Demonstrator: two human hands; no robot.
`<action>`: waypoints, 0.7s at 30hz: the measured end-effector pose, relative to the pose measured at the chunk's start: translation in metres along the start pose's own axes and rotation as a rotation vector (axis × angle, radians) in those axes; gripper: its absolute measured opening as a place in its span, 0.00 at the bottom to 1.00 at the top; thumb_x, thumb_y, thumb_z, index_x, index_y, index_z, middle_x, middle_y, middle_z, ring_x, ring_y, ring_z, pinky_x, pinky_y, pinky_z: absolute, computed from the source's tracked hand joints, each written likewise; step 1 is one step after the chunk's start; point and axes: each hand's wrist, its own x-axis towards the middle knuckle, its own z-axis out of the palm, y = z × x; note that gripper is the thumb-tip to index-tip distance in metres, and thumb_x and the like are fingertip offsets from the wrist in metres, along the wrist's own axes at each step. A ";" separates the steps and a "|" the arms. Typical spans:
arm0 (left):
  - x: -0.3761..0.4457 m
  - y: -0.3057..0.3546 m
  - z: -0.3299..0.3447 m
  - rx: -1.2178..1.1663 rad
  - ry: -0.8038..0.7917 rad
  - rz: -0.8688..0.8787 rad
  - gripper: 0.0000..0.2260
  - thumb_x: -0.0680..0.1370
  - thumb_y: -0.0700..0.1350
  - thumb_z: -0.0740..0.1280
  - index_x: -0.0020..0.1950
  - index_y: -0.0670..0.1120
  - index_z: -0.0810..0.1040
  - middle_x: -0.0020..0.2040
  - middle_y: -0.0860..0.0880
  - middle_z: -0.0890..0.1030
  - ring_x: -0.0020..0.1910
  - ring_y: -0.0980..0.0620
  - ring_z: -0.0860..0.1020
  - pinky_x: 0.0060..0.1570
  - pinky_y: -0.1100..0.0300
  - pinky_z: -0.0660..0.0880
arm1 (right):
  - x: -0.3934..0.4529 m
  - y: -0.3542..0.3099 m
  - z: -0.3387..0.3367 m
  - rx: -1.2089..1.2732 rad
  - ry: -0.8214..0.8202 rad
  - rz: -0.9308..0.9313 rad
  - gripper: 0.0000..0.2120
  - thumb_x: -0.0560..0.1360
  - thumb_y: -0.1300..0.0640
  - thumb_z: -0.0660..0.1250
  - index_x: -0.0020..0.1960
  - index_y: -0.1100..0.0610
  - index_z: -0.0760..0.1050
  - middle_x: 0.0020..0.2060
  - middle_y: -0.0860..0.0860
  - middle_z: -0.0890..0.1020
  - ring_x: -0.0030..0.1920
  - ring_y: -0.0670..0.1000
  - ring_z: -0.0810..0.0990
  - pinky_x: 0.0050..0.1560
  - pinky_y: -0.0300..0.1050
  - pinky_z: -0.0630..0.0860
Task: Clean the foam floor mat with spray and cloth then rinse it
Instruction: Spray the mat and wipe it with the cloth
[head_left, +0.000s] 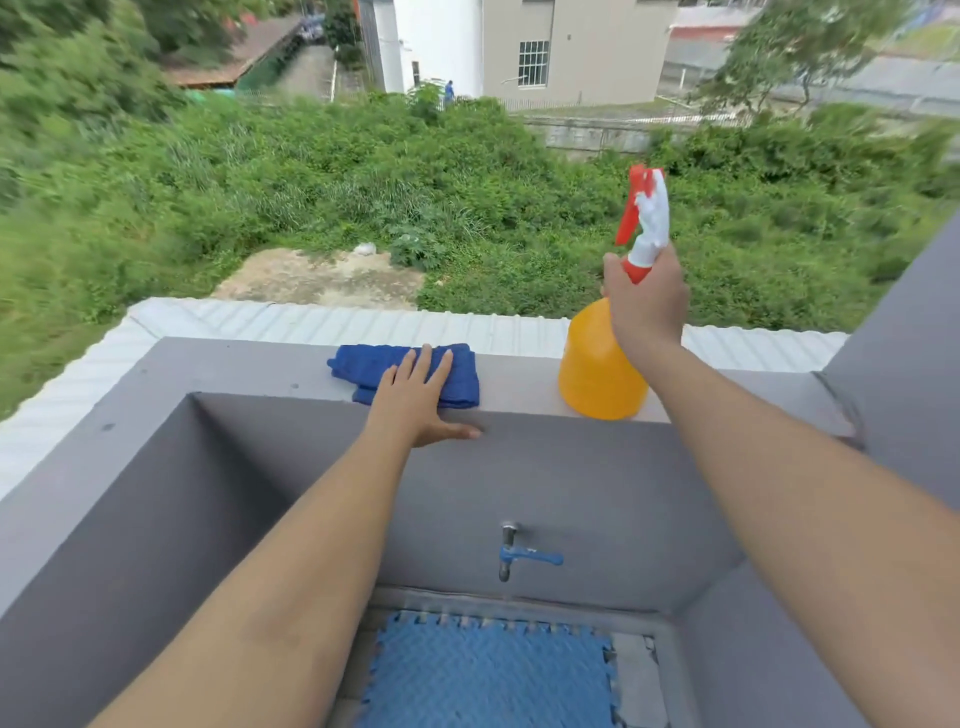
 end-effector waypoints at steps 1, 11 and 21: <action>-0.001 -0.002 0.009 0.038 0.037 0.007 0.51 0.65 0.76 0.60 0.79 0.53 0.42 0.79 0.47 0.44 0.78 0.45 0.46 0.75 0.46 0.48 | -0.001 0.004 0.004 0.001 0.049 -0.027 0.10 0.77 0.51 0.65 0.50 0.57 0.70 0.39 0.52 0.77 0.42 0.57 0.79 0.40 0.48 0.72; -0.034 0.003 -0.006 -0.176 0.178 0.074 0.25 0.80 0.36 0.55 0.75 0.55 0.63 0.75 0.49 0.66 0.70 0.46 0.68 0.58 0.55 0.70 | -0.006 0.003 0.011 -0.072 0.176 -0.063 0.14 0.79 0.51 0.62 0.55 0.61 0.70 0.37 0.50 0.74 0.37 0.56 0.73 0.36 0.45 0.65; -0.156 0.019 0.021 -1.293 0.321 -0.457 0.11 0.82 0.49 0.56 0.43 0.49 0.74 0.43 0.50 0.78 0.42 0.49 0.74 0.43 0.53 0.71 | -0.085 0.002 -0.038 -0.010 0.049 -0.045 0.24 0.70 0.42 0.64 0.60 0.55 0.69 0.44 0.53 0.83 0.44 0.60 0.82 0.46 0.53 0.77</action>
